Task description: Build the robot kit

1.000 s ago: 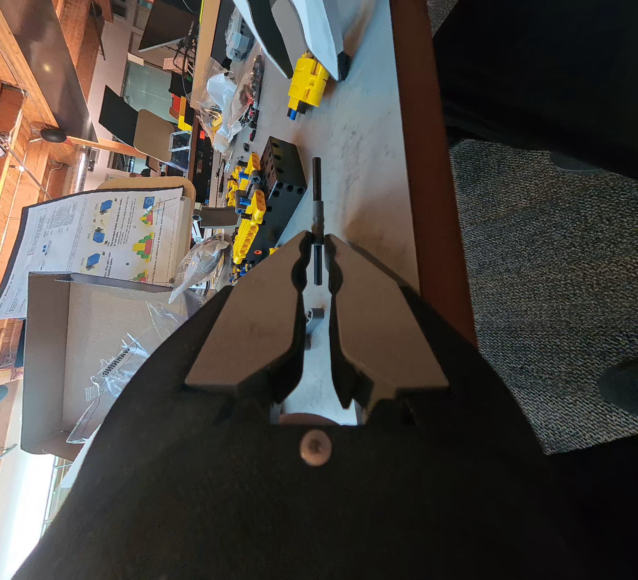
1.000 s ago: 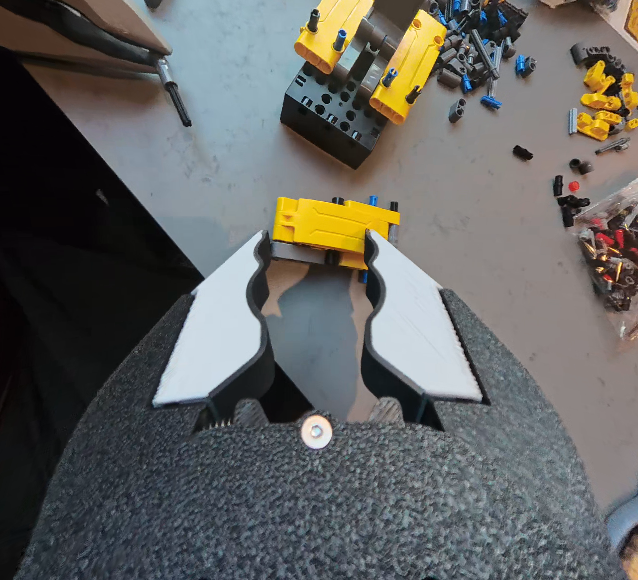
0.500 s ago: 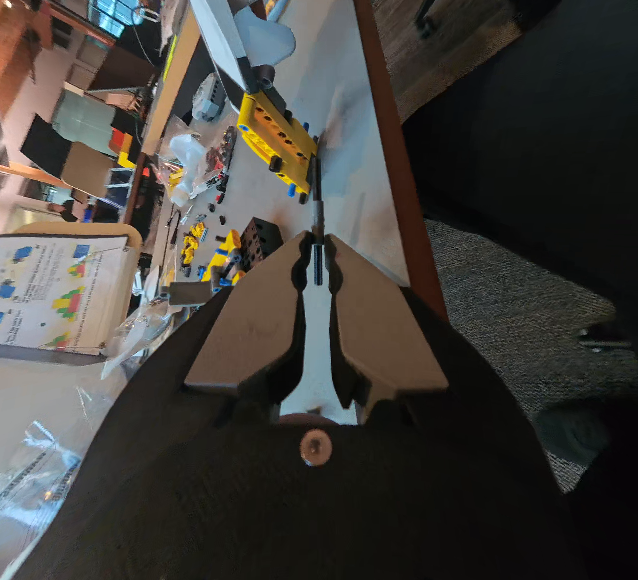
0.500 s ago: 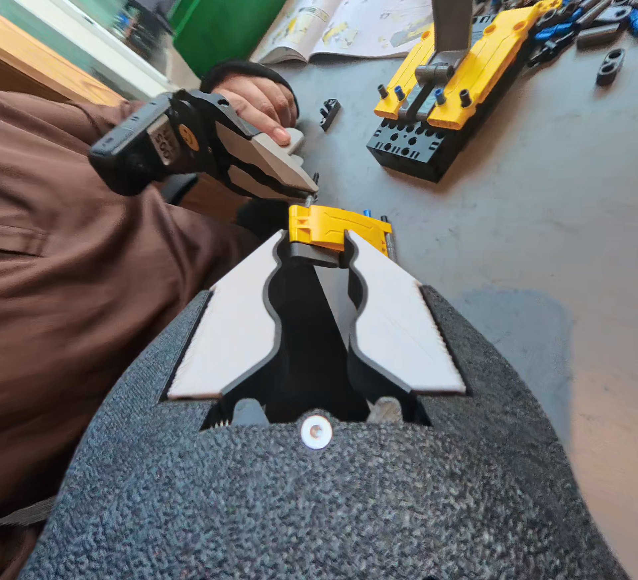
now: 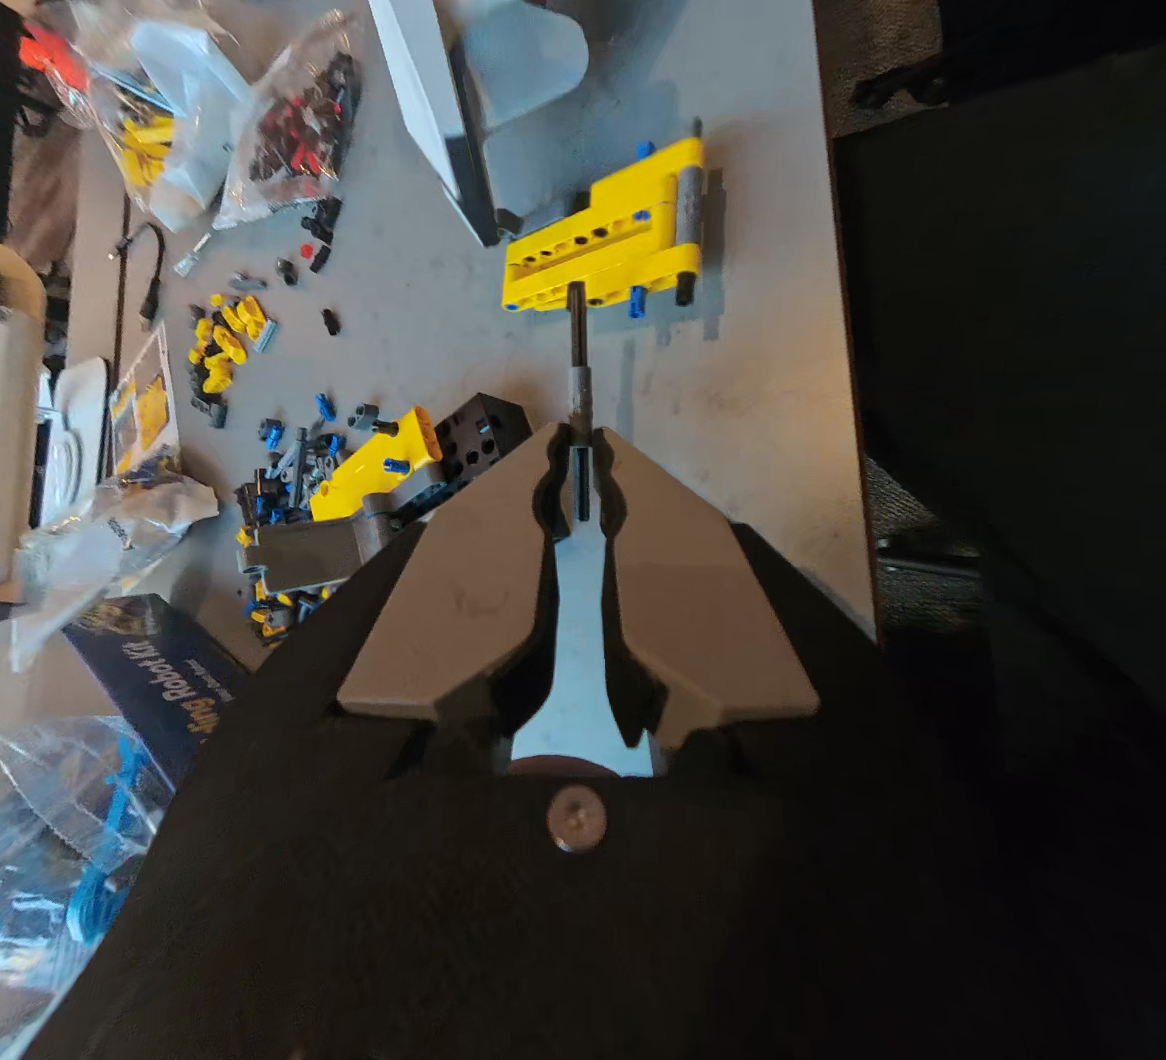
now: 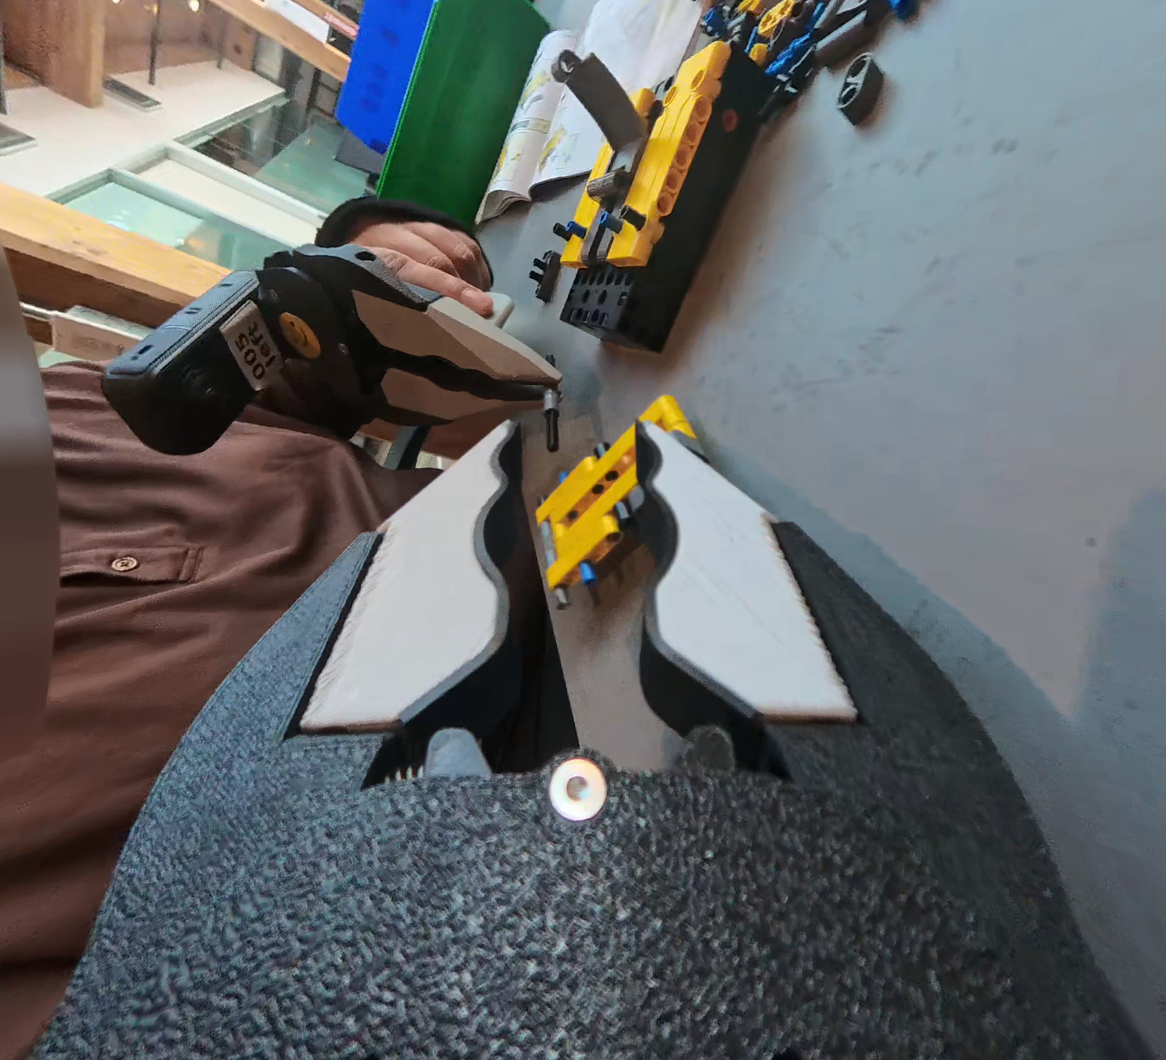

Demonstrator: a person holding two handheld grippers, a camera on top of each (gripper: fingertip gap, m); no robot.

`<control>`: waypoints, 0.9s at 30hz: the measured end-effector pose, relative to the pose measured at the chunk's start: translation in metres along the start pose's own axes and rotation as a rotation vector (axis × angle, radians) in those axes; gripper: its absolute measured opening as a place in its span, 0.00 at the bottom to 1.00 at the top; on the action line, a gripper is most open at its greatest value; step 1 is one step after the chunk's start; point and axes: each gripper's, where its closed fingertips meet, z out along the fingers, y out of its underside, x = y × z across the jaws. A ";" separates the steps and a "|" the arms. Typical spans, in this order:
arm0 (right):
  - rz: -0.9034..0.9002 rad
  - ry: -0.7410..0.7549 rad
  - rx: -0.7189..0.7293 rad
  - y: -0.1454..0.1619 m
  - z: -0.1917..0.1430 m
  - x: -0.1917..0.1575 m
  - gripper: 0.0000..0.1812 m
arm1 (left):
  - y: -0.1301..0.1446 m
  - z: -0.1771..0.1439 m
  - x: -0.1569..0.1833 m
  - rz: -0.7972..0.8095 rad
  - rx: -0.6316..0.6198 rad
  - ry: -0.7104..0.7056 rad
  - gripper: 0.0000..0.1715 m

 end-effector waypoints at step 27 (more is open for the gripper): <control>-0.829 0.223 -0.252 -0.003 -0.007 0.023 0.14 | -0.011 0.011 -0.005 -0.548 -0.070 0.239 0.02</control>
